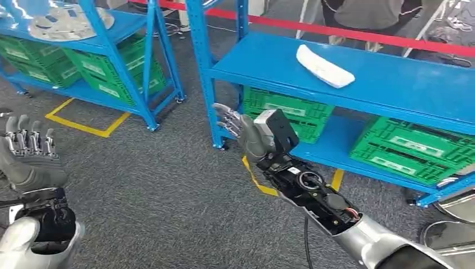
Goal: Take the parts from the cabinet and place them on the table.
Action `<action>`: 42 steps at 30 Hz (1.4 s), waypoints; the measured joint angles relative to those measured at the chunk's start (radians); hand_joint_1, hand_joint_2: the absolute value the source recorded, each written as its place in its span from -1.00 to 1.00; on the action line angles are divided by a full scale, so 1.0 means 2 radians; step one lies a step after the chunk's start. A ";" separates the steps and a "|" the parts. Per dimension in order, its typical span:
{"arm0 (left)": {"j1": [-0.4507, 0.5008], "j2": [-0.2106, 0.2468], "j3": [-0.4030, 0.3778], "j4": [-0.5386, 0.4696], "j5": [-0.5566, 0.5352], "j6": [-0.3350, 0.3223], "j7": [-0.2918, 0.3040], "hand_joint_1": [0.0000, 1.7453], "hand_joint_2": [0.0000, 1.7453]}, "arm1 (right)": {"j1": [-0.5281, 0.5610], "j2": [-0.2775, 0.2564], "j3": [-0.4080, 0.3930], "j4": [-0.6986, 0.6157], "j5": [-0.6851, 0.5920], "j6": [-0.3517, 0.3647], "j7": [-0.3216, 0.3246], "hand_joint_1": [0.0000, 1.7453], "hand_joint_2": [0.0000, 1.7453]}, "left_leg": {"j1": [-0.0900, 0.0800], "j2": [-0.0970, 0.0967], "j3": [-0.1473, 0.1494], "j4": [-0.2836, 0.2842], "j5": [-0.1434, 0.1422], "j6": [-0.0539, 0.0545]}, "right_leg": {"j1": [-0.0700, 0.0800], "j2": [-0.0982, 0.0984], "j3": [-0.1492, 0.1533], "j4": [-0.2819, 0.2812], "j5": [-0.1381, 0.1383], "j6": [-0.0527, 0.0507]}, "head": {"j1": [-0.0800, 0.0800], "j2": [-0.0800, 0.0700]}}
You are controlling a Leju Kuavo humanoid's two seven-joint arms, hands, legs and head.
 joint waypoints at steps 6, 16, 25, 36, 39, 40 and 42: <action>-0.003 0.000 0.000 0.000 0.001 0.000 -0.003 -1.00 -1.00 | -0.002 0.000 0.000 -0.002 0.000 -0.001 0.000 -1.00 -1.00 | 0.005 -0.032 -0.028 0.067 -0.043 -0.014 | -0.001 0.029 -0.002 -0.002 0.006 -0.019 | -0.002 0.000; -0.004 0.001 0.000 0.001 0.003 0.002 -0.006 -1.00 -1.00 | 0.000 0.000 0.000 -0.001 -0.002 -0.003 0.000 -1.00 -1.00 | -0.001 -0.067 -0.012 0.003 0.005 0.004 | 0.002 0.082 -0.006 -0.002 0.007 -0.014 | -0.005 0.000; -0.005 -0.002 0.000 0.002 0.007 0.004 -0.009 -1.00 -1.00 | 0.003 0.000 0.000 -0.001 -0.002 -0.005 0.000 -1.00 -1.00 | 0.004 -0.021 -0.003 -0.009 0.008 0.014 | -0.003 0.028 -0.086 0.160 -0.062 0.008 | -0.001 0.000; -0.006 -0.002 0.000 0.002 0.007 0.004 -0.010 -1.00 -1.00 | 0.001 0.000 0.000 0.000 -0.002 -0.006 -0.001 -1.00 -1.00 | 0.007 -0.025 -0.013 0.042 -0.035 -0.014 | -0.004 0.027 -0.009 0.000 0.008 -0.014 | -0.004 0.000; -0.001 0.000 0.000 0.002 0.007 0.005 -0.010 -1.00 -1.00 | 0.002 0.000 0.000 0.000 -0.002 -0.005 -0.001 -1.00 -1.00 | 0.006 -0.037 -0.079 0.165 -0.082 -0.014 | -0.002 0.042 -0.011 0.001 0.008 -0.017 | -0.005 0.000; 0.001 0.000 0.000 0.002 0.007 0.005 -0.010 -1.00 -1.00 | 0.003 0.000 0.000 0.000 -0.002 -0.005 -0.001 -1.00 -1.00 | 0.006 -0.037 -0.087 0.174 -0.077 -0.013 | -0.001 0.048 -0.010 0.001 0.008 -0.017 | -0.005 0.000; 0.000 0.000 0.000 0.002 0.007 0.005 -0.010 -1.00 -1.00 | 0.002 0.000 0.000 0.000 -0.002 -0.005 -0.001 -1.00 -1.00 | 0.005 -0.040 -0.067 0.118 -0.037 -0.007 | -0.001 0.060 -0.009 0.001 0.008 -0.017 | -0.005 0.000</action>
